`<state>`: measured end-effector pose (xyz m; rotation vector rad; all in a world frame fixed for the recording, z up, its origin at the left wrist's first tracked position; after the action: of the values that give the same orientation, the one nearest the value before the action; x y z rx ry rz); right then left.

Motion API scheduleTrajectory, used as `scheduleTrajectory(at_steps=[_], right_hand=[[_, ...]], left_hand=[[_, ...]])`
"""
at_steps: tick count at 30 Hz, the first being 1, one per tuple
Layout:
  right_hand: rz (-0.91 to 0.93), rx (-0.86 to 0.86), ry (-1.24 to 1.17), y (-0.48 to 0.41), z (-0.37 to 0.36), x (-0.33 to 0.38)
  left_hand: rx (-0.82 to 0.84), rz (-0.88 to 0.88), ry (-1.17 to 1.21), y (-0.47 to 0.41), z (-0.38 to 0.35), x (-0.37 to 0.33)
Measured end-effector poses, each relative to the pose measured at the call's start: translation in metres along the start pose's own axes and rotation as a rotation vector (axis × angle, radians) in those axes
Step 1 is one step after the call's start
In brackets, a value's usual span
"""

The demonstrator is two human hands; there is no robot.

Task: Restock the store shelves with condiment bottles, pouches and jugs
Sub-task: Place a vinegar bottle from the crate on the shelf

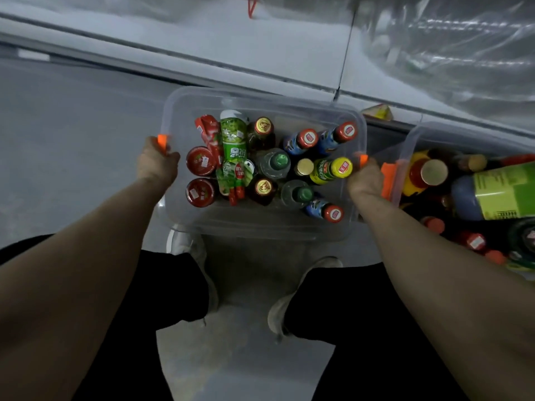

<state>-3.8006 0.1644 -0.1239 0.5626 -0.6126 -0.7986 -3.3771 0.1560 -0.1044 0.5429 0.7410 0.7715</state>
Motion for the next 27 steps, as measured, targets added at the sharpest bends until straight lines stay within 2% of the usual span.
scheduleTrajectory(at_steps=[10,12,16,18,21,24,27], right_hand=[[-0.03,0.036,-0.032,-0.005,-0.006,-0.008],[-0.025,0.054,-0.038,-0.003,-0.007,-0.007],[-0.036,0.094,-0.051,0.01,-0.003,-0.004],[-0.033,0.113,-0.028,0.022,-0.001,0.0],[-0.025,0.15,0.016,0.043,0.004,0.004],[0.018,0.134,0.137,0.064,0.017,0.007],[0.156,0.029,0.17,0.091,0.033,0.022]], left_hand=[[-0.022,-0.071,0.08,-0.026,-0.012,-0.019],[0.016,-0.065,0.095,-0.031,-0.014,-0.02],[0.194,-0.036,-0.003,-0.026,-0.009,-0.024],[0.236,-0.124,-0.104,-0.007,-0.003,-0.027],[0.16,-0.317,-0.28,0.034,0.005,-0.028],[0.086,-0.389,-0.288,0.067,0.011,-0.024],[0.126,-0.396,-0.23,0.086,0.008,-0.023]])
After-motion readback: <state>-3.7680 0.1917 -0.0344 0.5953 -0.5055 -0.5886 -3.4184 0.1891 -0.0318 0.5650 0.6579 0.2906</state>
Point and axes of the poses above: each hand's wrist, its own y-axis away from the middle knuckle, its own z-axis out of the back of the hand, x = y × z, the point moved 6 cm from there along -y, towards the middle knuckle, and after that the axes turned 6 degrees about x, right-handed, at the moved point
